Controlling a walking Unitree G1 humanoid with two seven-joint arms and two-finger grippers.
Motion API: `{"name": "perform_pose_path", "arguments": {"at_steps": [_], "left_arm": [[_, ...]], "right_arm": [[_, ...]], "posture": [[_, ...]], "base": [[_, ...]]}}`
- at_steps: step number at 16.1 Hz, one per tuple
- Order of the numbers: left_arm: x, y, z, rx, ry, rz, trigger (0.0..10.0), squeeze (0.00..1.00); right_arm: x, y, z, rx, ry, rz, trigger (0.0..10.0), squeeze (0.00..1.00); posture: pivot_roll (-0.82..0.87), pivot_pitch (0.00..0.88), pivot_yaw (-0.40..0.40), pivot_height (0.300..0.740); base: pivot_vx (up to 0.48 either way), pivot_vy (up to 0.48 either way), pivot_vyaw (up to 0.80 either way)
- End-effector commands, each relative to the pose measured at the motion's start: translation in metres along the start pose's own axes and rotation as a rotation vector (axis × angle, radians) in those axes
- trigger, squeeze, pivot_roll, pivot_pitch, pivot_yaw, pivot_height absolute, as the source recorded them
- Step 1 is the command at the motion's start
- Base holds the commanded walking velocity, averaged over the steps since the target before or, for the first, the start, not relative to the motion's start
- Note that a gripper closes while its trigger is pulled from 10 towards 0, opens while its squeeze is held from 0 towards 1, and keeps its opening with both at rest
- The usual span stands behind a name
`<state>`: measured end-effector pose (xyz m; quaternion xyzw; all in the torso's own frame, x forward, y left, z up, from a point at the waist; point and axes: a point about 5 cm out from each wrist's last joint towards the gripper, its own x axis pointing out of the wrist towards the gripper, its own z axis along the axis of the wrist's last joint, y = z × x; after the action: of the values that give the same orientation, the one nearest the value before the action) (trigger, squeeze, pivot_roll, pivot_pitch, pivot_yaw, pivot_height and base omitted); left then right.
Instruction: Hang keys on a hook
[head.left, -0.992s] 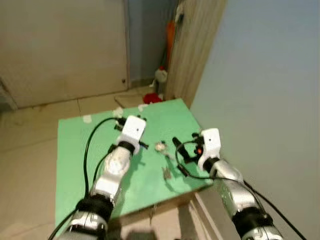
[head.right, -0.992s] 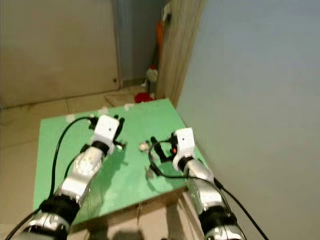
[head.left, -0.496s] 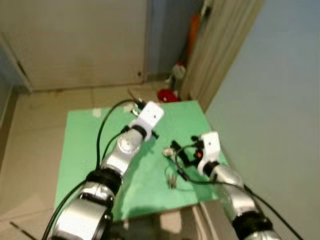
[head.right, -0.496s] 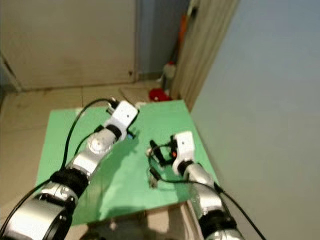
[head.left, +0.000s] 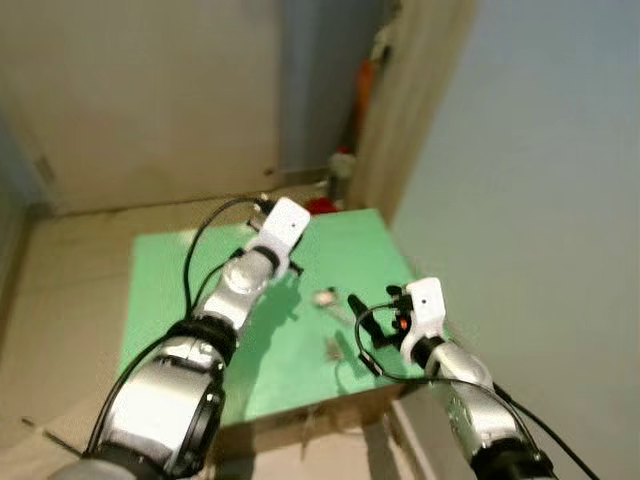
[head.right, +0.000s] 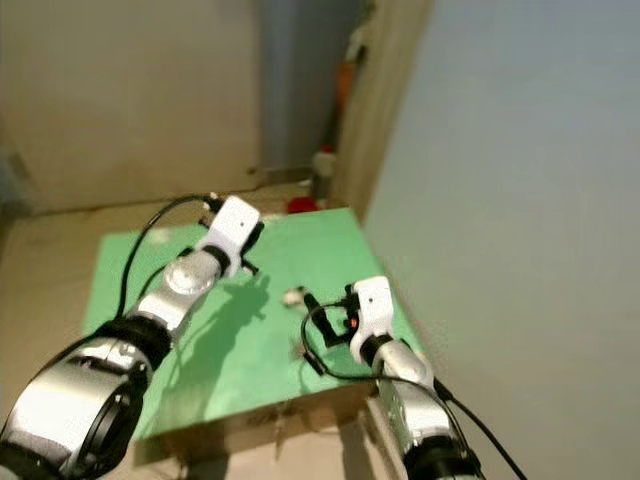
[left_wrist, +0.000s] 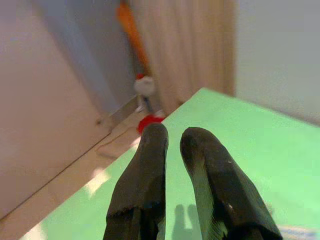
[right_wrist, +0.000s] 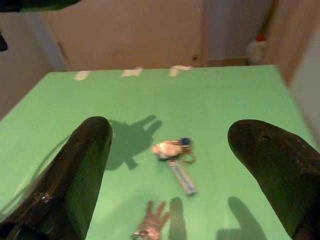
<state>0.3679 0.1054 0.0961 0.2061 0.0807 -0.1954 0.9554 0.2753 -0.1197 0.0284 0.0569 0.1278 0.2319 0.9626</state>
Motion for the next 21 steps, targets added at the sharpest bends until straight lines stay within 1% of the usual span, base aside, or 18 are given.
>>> {"name": "perform_pose_path", "arguments": {"at_steps": [1, 2, 4, 8, 10, 12, 13, 15, 17, 18, 19, 21], "left_arm": [[0.004, -0.003, 0.009, 0.011, -0.026, -0.02, 10.0, 0.0], [0.004, -0.007, 0.01, 0.035, -0.022, -0.041, 10.0, 0.0], [0.005, -0.011, 0.011, 0.052, -0.024, -0.061, 10.0, 0.0], [0.006, -0.014, 0.012, 0.064, -0.023, -0.071, 10.0, 0.0], [0.007, -0.017, 0.012, 0.066, -0.027, -0.087, 10.0, 0.0], [0.007, -0.022, 0.011, 0.071, -0.01, -0.099, 10.0, 0.0], [0.007, -0.024, 0.009, 0.043, 0.007, -0.115, 10.0, 0.0], [0.007, -0.024, 0.005, 0.018, 0.034, -0.116, 10.0, 0.0], [0.004, -0.023, -0.007, -0.076, 0.096, -0.103, 10.0, 0.0], [0.003, -0.022, -0.009, -0.092, 0.105, -0.098, 10.0, 0.0], [-0.002, -0.02, -0.025, -0.146, 0.171, -0.062, 10.0, 0.0], [-0.007, -0.019, -0.037, -0.176, 0.223, -0.027, 10.0, 0.0]], "right_arm": [[-0.003, -0.005, 0.004, -0.016, -0.023, -0.02, 10.0, 0.0], [-0.003, -0.004, 0.003, -0.014, -0.022, -0.022, 10.0, 0.0], [-0.002, -0.002, 0.002, -0.007, -0.02, -0.025, 10.0, 0.0], [-0.003, 0.002, -0.002, 0.001, -0.015, -0.023, 10.0, 0.0], [-0.004, 0.002, -0.003, 0.0, -0.013, -0.023, 10.0, 0.0], [-0.006, 0.002, -0.003, -0.001, -0.012, -0.023, 10.0, 0.0], [-0.008, 0.002, -0.004, -0.002, -0.01, -0.023, 10.0, 0.0], [-0.01, 0.001, -0.005, -0.004, -0.008, -0.023, 10.0, 0.0], [-0.016, -0.002, -0.006, -0.01, -0.001, -0.027, 10.0, 0.0], [-0.017, -0.002, -0.006, -0.011, 0.0, -0.027, 10.0, 0.0], [-0.025, -0.006, -0.006, -0.021, 0.01, -0.034, 10.0, 0.0], [-0.032, -0.01, -0.007, -0.031, 0.02, -0.04, 10.0, 0.0]], "posture": [[-0.04, 0.053, -0.075, 0.74], [-0.04, 0.049, -0.066, 0.74], [-0.04, 0.049, -0.063, 0.74], [-0.04, 0.051, -0.054, 0.74], [-0.04, 0.051, -0.053, 0.74], [-0.05, 0.055, -0.055, 0.74], [-0.06, 0.059, -0.057, 0.74], [-0.07, 0.065, -0.061, 0.74], [-0.08, 0.075, -0.069, 0.74], [-0.09, 0.077, -0.071, 0.74], [-0.11, 0.089, -0.086, 0.74], [-0.13, 0.097, -0.095, 0.74]], "base": [[0.446, 0.0, 0.0], [0.48, 0.0, 0.0], [0.48, 0.0, 0.0], [0.478, 0.0, 0.0], [0.309, 0.0, 0.0], [0.0, 0.0, 0.0], [0.0, 0.0, 0.0], [0.0, 0.0, 0.0], [0.0, 0.0, 0.0], [0.0, 0.0, 0.0], [0.0, 0.0, 0.0], [0.0, 0.0, 0.0]]}}
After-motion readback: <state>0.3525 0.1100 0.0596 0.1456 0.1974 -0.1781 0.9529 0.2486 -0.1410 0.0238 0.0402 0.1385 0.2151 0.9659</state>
